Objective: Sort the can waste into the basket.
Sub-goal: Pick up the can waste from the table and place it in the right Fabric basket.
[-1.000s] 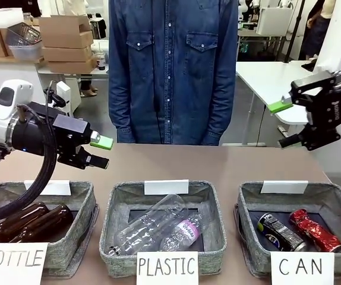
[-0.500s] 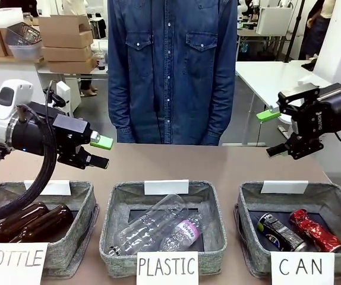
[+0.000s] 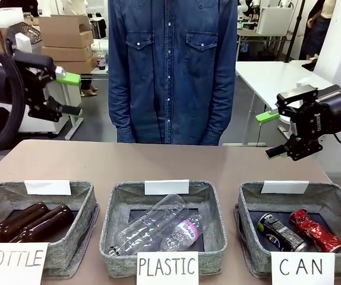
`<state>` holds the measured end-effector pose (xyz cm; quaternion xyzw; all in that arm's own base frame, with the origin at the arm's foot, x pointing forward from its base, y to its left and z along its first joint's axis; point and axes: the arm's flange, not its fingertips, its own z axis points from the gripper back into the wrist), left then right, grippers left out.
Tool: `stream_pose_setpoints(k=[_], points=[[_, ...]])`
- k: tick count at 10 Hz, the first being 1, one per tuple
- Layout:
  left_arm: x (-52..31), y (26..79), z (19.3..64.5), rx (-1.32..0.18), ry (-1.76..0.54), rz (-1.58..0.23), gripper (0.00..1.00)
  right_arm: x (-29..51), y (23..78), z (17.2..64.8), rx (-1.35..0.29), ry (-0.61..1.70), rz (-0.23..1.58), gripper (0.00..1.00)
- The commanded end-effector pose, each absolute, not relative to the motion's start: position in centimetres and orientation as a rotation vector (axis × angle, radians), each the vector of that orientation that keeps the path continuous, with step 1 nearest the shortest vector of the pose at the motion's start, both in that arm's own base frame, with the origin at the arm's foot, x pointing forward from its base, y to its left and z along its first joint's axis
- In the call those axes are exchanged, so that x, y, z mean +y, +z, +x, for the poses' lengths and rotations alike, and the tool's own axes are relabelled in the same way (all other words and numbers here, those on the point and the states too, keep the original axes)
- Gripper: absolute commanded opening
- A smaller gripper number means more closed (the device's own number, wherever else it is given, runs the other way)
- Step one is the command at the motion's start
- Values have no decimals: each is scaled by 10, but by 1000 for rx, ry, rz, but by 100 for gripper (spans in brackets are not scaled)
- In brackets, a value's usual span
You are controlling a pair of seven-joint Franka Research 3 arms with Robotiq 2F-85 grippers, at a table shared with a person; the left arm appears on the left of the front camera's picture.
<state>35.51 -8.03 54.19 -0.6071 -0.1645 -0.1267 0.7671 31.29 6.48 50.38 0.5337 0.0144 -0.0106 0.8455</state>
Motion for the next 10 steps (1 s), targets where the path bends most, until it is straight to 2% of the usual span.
stream_pose_setpoints(k=[1,2,3,10], points=[[-91,531,349,-311,-297,-1346,95,71,500,312,36,-17,1138,100],[-89,525,348,-263,-271,-1320,95,75,499,314,45,-50,1148,100],[-84,540,355,-340,-282,-1326,95,66,503,313,33,-21,1125,100],[-84,540,355,-340,-282,-1326,95,66,503,313,33,-21,1125,100]])
